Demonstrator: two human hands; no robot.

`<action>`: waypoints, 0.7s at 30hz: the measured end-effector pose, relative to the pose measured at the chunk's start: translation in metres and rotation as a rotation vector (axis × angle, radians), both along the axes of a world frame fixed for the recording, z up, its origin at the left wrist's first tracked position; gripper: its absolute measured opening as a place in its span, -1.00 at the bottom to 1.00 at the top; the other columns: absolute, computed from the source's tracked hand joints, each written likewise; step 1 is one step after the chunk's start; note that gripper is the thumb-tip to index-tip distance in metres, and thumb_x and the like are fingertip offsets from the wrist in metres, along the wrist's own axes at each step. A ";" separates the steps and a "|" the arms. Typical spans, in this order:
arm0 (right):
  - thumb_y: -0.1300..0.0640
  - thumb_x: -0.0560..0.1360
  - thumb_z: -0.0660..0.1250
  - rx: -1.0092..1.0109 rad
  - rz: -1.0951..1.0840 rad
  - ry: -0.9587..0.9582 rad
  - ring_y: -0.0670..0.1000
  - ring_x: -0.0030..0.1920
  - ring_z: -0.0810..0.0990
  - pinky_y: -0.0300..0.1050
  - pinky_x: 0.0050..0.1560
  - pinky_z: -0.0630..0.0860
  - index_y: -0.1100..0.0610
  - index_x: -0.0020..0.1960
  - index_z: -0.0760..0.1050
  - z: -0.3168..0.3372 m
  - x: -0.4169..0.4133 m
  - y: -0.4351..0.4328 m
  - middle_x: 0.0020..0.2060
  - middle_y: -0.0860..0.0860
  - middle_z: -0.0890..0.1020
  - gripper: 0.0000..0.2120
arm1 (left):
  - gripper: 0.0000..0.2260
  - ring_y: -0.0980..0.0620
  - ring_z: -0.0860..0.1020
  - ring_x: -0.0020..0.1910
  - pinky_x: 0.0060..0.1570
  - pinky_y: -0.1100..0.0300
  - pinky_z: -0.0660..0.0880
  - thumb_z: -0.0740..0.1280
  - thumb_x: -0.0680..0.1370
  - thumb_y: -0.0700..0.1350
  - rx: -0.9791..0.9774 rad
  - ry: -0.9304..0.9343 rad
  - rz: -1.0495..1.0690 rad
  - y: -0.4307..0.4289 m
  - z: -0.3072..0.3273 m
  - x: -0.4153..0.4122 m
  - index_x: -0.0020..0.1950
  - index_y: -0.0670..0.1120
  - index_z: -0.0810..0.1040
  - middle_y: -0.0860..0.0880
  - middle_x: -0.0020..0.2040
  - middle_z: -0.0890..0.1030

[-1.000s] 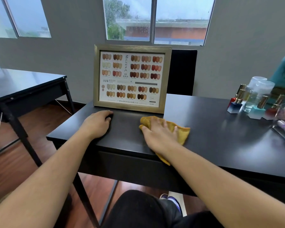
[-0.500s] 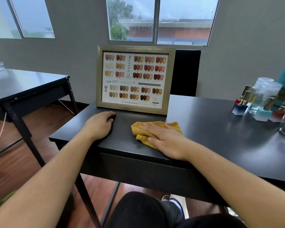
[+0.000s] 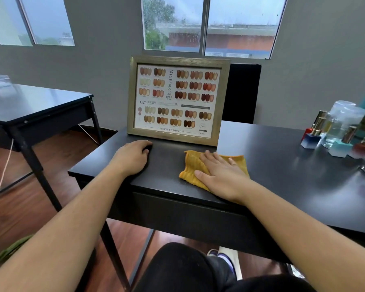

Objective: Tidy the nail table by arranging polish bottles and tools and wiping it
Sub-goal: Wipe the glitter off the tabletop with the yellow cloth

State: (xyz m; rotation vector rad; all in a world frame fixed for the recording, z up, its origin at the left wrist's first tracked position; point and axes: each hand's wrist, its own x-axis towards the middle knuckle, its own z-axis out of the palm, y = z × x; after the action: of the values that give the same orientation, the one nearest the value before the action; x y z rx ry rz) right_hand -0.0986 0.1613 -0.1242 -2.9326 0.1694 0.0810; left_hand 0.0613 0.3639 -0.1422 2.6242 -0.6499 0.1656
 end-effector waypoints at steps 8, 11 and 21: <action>-0.29 0.56 -0.13 0.015 0.220 0.019 -0.01 0.54 -0.12 0.13 0.48 -0.19 -0.15 0.53 -0.10 0.000 0.054 0.061 0.55 -0.10 -0.08 -0.41 | -0.64 -0.01 0.34 0.40 0.40 0.12 0.21 0.14 0.60 -0.20 0.007 0.075 -0.116 0.017 0.013 0.004 0.38 0.01 0.41 -0.01 0.39 0.43; -0.24 0.58 -0.07 0.029 0.355 0.046 -0.06 0.53 -0.11 0.10 0.48 -0.21 -0.15 0.53 -0.04 0.005 0.062 0.068 0.54 -0.14 -0.04 -0.45 | -0.62 0.00 0.38 0.36 0.33 0.22 0.23 0.16 0.57 -0.22 -0.006 0.035 -0.145 0.024 0.011 0.001 0.38 -0.01 0.42 -0.03 0.36 0.46; 0.36 0.57 0.11 0.409 0.539 0.058 -0.30 0.45 0.10 -0.35 0.39 -0.08 -0.18 0.31 0.44 0.009 0.023 0.038 0.40 -0.30 0.32 -0.48 | -0.61 0.03 0.34 0.39 0.35 0.25 0.18 0.11 0.58 -0.25 -0.077 0.034 -0.109 0.024 0.004 0.007 0.34 0.03 0.45 0.04 0.37 0.45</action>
State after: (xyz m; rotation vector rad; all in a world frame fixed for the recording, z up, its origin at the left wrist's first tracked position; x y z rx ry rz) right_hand -0.0754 0.1992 -0.1148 -2.4871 -0.5645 0.2471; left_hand 0.0678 0.3877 -0.1384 2.5051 -0.7570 0.1114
